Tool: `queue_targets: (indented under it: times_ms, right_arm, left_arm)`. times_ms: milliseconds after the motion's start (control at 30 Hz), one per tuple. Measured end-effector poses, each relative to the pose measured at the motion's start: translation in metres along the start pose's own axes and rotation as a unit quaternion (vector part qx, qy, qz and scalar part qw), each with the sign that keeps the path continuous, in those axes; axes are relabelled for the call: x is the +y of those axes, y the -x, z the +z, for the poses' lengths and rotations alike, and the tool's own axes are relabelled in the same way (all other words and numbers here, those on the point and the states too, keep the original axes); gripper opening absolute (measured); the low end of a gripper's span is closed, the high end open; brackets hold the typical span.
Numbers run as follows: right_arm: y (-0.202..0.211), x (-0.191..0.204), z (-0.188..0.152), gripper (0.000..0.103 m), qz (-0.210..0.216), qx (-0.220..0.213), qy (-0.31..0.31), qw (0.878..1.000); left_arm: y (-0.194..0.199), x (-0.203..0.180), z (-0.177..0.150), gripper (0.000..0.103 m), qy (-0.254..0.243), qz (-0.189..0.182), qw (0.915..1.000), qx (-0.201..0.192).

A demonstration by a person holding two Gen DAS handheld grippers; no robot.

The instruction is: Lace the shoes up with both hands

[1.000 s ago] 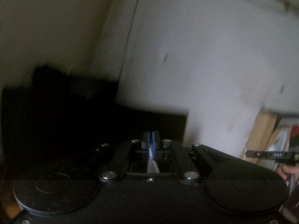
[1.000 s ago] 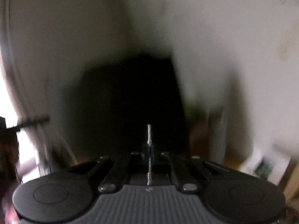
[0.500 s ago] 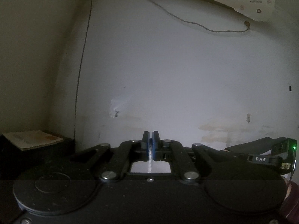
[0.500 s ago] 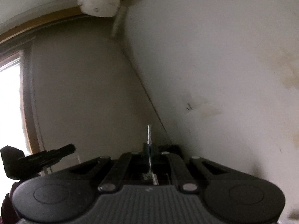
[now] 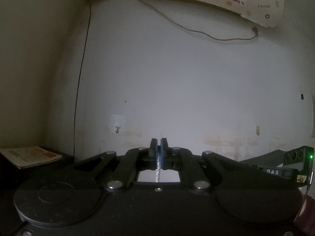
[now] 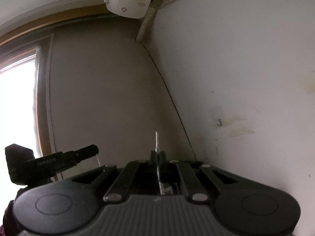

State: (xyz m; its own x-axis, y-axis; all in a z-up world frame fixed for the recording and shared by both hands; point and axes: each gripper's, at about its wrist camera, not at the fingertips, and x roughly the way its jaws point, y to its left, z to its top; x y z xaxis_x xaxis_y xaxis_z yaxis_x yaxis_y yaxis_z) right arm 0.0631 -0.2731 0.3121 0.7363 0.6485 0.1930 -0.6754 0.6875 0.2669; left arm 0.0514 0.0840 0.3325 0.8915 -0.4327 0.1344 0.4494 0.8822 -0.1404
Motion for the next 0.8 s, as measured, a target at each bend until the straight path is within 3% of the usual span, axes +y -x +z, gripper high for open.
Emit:
queue_targets:
  times_ms: [133,200,267,333,433,467,533,600,633,667,700,800]
  right_arm:
    - [0.010,-0.006,0.001,0.002,0.004,0.010,0.005,1.000]
    - [0.009,-0.005,-0.004,0.002,0.000,0.027,0.029,0.999]
    - [0.012,0.000,-0.029,0.002,-0.013,0.065,0.087,0.994]
    - [0.015,-0.001,-0.064,0.002,-0.031,0.111,0.130,0.985]
    - [0.024,-0.017,-0.124,0.002,-0.057,0.181,0.143,0.971]
    - [0.029,-0.027,-0.149,0.002,-0.069,0.206,0.140,0.966]
    - [0.034,-0.038,-0.176,0.002,-0.081,0.233,0.135,0.960]
    - [0.038,-0.051,-0.205,0.002,-0.085,0.263,0.116,0.954]
    - [0.039,-0.057,-0.218,0.002,-0.082,0.277,0.104,0.952]
    - [0.038,-0.060,-0.228,0.002,-0.077,0.289,0.097,0.949]
    - [0.040,-0.060,-0.235,0.002,-0.072,0.296,0.095,0.948]
    - [0.041,-0.063,-0.263,0.002,-0.044,0.331,0.088,0.939]
  left_arm:
    - [0.000,0.004,-0.010,0.000,-0.006,0.013,0.9997,0.019]
    - [0.007,0.005,-0.037,0.000,-0.059,0.064,0.9947,0.055]
    - [0.019,0.010,-0.081,0.000,-0.124,0.134,0.9773,0.108]
    - [0.027,0.016,-0.111,0.000,-0.154,0.186,0.9598,0.143]
    - [0.047,0.040,-0.178,0.000,-0.183,0.294,0.9121,0.220]
    - [0.052,0.047,-0.194,0.000,-0.181,0.316,0.9004,0.239]
    - [0.060,0.060,-0.222,0.000,-0.139,0.319,0.8952,0.278]
    - [0.063,0.070,-0.253,0.001,-0.067,0.294,0.8970,0.323]
    - [0.063,0.070,-0.270,0.010,-0.048,0.286,0.8918,0.347]
    - [0.062,0.066,-0.284,0.032,-0.048,0.283,0.8850,0.367]
    - [0.062,0.060,-0.296,0.043,-0.049,0.281,0.8798,0.380]
    - [0.063,0.029,-0.321,0.047,-0.045,0.269,0.8769,0.396]
